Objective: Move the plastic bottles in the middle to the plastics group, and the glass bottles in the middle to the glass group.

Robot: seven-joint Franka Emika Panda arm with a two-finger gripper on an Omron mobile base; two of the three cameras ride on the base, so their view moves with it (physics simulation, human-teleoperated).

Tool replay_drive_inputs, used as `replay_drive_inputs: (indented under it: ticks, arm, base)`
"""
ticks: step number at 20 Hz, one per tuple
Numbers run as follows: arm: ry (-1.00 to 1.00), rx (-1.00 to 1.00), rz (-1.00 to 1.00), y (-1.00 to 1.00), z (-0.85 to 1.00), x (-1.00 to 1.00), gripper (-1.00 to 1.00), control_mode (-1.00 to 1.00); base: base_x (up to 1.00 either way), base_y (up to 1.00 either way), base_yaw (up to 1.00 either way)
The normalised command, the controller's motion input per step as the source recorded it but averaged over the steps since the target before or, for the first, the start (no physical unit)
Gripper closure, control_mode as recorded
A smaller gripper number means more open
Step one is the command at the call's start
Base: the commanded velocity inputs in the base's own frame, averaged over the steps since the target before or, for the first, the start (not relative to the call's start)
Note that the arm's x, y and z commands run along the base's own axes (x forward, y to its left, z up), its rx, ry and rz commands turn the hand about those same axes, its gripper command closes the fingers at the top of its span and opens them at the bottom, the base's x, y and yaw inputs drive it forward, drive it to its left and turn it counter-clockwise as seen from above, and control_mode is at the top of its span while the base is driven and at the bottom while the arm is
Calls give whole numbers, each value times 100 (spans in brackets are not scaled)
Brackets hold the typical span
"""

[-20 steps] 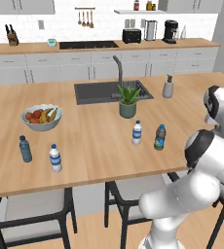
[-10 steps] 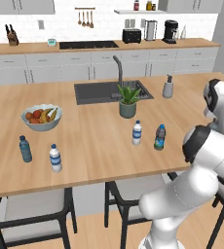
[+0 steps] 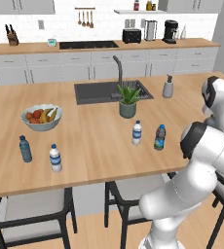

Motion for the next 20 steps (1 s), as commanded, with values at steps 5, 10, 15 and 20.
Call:
replay_drive_inputs:
  ticks: [5,10,15,20]
  arm:
    - [-17,-13,8,0,-2,7,100,-100]
    - [-5,-17,5,-1,0,17,100,-100]
    - [14,-1,0,-35,0,30,100,-100]
    - [17,14,-1,-61,0,21,100,-100]
  base:
    - [0,0,0]
    - [0,0,0]
    - [0,0,0]
    - [0,0,0]
